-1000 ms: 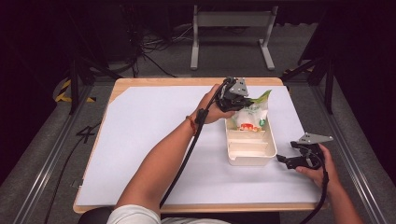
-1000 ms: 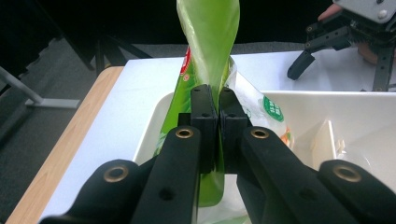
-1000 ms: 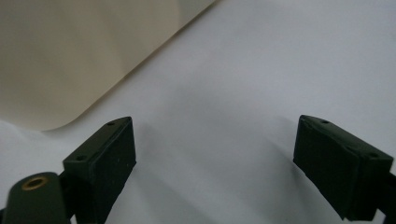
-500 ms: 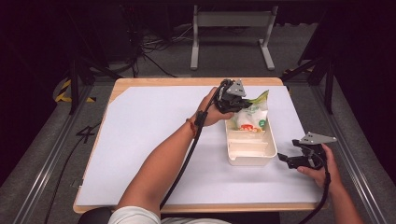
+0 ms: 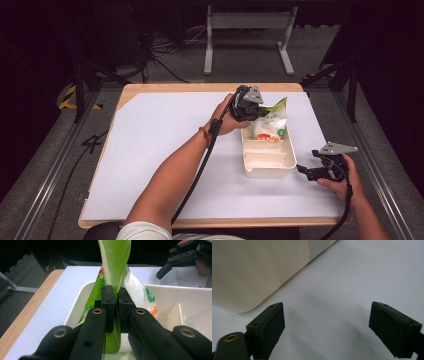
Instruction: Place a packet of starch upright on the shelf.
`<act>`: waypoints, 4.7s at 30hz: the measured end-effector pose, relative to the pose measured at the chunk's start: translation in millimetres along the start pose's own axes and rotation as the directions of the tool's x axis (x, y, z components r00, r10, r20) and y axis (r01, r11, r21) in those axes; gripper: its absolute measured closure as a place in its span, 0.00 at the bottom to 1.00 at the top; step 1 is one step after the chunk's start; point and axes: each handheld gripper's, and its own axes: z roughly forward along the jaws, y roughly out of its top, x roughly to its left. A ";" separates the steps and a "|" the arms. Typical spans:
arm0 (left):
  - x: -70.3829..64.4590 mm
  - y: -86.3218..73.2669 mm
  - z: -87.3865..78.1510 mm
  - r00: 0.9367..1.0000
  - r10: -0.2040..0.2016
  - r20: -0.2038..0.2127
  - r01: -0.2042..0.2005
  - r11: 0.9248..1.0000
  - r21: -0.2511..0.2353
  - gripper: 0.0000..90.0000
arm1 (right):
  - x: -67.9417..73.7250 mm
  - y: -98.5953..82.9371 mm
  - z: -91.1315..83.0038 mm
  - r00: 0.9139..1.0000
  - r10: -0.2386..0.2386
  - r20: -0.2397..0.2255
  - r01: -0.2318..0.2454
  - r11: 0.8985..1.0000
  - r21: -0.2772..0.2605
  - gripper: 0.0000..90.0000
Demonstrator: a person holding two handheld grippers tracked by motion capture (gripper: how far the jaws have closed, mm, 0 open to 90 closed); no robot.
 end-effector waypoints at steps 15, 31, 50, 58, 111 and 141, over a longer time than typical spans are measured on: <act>0.0 1.4 -8.9 0.999 -0.009 -0.038 0.008 1.000 -0.009 0.75 | 0.1 0.1 -0.2 1.000 -0.002 -0.002 0.002 1.000 0.001 0.15; -8.1 -5.0 -39.8 0.990 0.009 -0.140 -0.007 1.000 0.016 0.36 | 1.0 0.2 -2.2 1.000 -0.003 0.013 0.003 1.000 -0.008 0.15; -12.7 -35.0 -73.1 0.984 0.001 -0.180 0.022 0.992 0.125 0.15 | 2.0 0.3 0.1 1.000 -0.007 0.008 0.007 1.000 0.003 0.15; -19.1 -51.5 -85.4 0.981 0.020 -0.194 0.015 0.984 0.176 0.11 | 3.1 1.3 0.5 1.000 -0.011 0.011 0.011 1.000 0.006 0.15; -86.6 -248.0 -228.1 0.876 -0.278 -0.394 0.336 0.938 0.087 0.10 | 17.2 18.2 -1.2 0.992 -0.094 0.083 0.096 0.995 -0.009 0.15; -101.9 -306.3 -269.4 0.737 -0.477 -0.479 0.460 0.873 -0.160 0.07 | 9.7 -28.3 -32.3 0.965 0.032 0.261 0.009 0.988 -0.156 0.13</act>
